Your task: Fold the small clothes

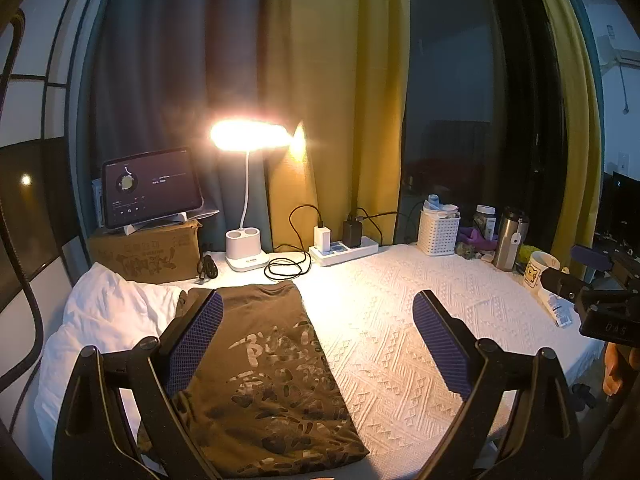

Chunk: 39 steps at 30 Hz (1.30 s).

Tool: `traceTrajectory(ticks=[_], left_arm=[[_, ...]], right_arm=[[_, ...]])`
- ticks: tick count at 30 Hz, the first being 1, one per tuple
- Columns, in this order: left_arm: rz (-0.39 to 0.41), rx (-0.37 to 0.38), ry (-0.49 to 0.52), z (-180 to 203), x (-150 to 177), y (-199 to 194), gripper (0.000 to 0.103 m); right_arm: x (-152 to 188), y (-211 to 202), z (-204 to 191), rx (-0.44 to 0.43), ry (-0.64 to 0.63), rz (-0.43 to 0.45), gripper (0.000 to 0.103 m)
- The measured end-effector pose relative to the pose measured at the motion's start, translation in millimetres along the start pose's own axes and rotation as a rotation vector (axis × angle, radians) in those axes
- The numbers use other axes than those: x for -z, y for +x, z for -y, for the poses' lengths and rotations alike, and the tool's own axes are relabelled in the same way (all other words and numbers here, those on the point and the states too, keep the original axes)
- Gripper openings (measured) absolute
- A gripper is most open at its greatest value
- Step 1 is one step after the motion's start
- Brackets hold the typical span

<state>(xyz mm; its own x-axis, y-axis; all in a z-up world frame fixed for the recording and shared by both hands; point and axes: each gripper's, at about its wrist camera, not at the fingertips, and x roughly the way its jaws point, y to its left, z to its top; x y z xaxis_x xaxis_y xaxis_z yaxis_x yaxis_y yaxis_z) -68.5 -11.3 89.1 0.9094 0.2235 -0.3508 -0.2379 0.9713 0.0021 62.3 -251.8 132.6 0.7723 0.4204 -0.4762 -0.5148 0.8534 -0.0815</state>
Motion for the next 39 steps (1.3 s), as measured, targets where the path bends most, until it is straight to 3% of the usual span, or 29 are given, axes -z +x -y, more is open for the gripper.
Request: traceTrajectory(ticks=[39], left_arm=[[-0.008,-0.011,-0.029,-2.4,3.9,-0.4,0.095]], right_arm=[[-1.0,7.0,-5.4,-0.022,-0.020,-0.016,0.089]])
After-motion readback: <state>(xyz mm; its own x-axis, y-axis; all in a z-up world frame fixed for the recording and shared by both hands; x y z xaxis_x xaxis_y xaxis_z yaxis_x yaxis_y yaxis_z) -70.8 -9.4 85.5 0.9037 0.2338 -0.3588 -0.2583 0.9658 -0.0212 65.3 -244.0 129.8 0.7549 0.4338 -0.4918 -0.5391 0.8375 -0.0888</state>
